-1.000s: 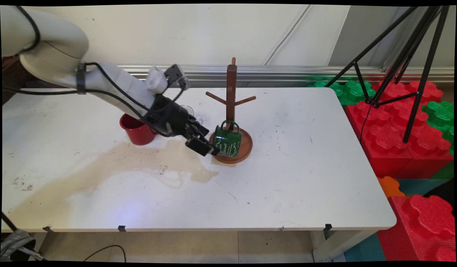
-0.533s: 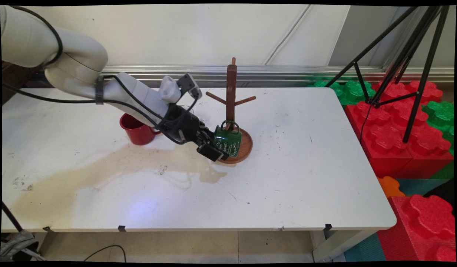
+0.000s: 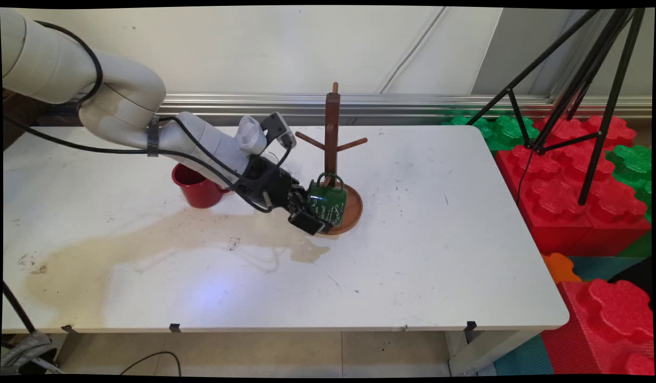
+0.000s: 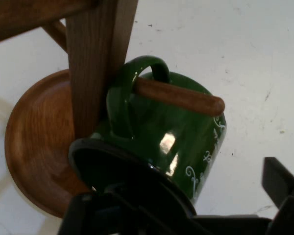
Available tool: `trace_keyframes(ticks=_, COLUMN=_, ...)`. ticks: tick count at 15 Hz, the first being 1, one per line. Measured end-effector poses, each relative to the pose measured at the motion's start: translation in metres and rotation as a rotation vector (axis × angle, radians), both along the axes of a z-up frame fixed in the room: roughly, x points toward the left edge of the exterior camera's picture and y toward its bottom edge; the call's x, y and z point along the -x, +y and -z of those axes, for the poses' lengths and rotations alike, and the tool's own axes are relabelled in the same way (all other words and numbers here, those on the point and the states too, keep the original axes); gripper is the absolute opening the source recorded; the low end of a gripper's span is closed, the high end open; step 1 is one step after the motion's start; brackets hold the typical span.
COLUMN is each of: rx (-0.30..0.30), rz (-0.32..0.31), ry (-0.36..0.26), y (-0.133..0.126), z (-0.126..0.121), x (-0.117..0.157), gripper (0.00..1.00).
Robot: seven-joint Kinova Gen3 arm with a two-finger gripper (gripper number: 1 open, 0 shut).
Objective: Pick up the green mug from the rack, then place the picked object on the table
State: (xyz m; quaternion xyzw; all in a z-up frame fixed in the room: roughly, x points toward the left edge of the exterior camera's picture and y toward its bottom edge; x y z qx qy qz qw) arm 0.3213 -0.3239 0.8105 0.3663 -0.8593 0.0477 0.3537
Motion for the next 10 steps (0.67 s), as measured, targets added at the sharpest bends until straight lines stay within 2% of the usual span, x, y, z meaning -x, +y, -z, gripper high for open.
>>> trace_keyframes(ticks=1, rx=0.003, rz=0.004, ry=0.000, y=0.0001, z=0.0006, x=0.0003, gripper=0.00)
trace_keyframes(ticks=10, rx=0.036, rz=0.039, ry=-0.006, y=0.0053, z=-0.0048, x=-0.0013, gripper=0.00)
